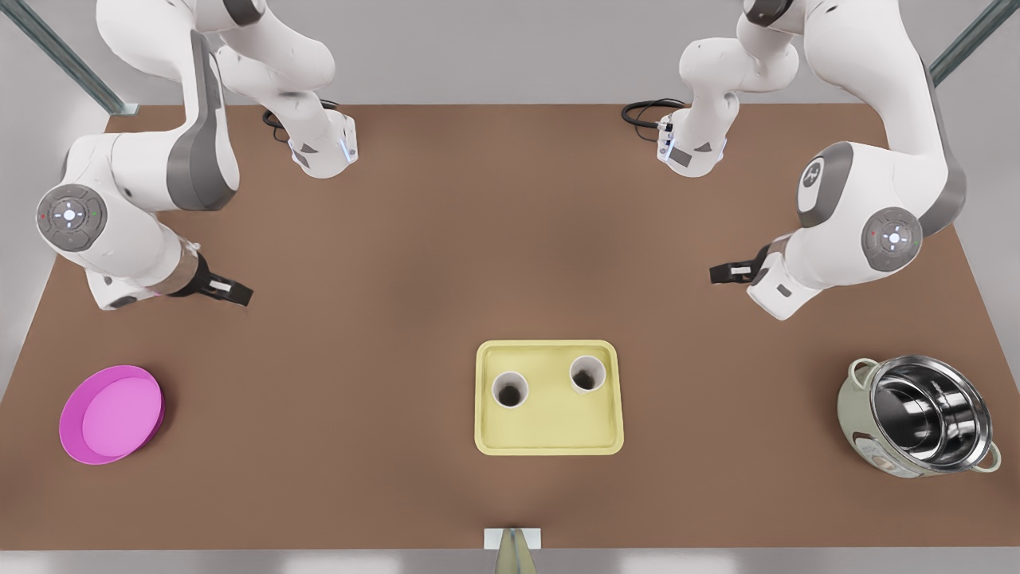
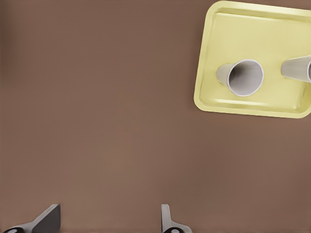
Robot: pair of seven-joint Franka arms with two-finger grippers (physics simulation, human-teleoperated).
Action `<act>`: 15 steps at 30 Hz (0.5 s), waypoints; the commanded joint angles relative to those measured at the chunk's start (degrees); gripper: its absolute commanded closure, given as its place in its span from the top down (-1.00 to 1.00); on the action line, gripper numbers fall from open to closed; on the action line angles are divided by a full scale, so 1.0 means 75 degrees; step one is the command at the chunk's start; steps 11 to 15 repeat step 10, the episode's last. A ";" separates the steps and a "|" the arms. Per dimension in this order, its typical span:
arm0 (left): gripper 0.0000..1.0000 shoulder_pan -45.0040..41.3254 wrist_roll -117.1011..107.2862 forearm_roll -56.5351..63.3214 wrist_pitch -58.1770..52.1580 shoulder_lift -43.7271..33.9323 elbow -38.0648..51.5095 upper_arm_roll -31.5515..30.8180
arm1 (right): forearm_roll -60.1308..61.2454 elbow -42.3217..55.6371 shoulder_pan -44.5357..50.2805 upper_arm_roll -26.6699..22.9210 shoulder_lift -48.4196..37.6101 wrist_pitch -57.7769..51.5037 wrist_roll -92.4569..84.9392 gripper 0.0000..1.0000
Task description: Use both arms to respectively pick up the white IKEA cups from the middle-left and middle-right positions, then place the white IKEA cups onto the middle-middle tray, ensuring that the cups remain upright and do not tip over
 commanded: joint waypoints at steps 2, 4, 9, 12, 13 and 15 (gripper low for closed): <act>1.00 0.0001 0.0229 0.0009 -0.0005 -0.0008 0.0004 -0.0001 | -0.0104 -0.0173 -0.0112 -0.0017 -0.0150 -0.0439 -0.2667 1.00; 1.00 -0.0034 0.0229 0.0009 -0.0005 -0.0008 0.0004 -0.0013 | -0.0080 -0.0173 -0.0147 -0.0041 -0.0197 -0.0392 -0.2620 1.00; 1.00 0.0001 0.0241 0.0009 -0.0005 -0.0008 0.0004 -0.0013 | -0.0022 -0.0290 -0.0147 -0.0041 -0.0525 -0.0310 -0.2609 1.00; 1.00 0.0001 0.0241 0.0021 -0.0005 -0.0008 0.0004 -0.0013 | -0.0022 -0.0290 -0.0147 -0.0041 -0.0525 -0.0310 -0.2609 1.00; 1.00 0.0001 0.0241 0.0021 -0.0005 -0.0008 0.0004 -0.0013 | -0.0022 -0.0290 -0.0147 -0.0041 -0.0525 -0.0310 -0.2609 1.00; 1.00 0.0001 0.0241 0.0021 -0.0005 -0.0008 0.0004 -0.0013 | -0.0022 -0.0290 -0.0147 -0.0041 -0.0525 -0.0310 -0.2609 1.00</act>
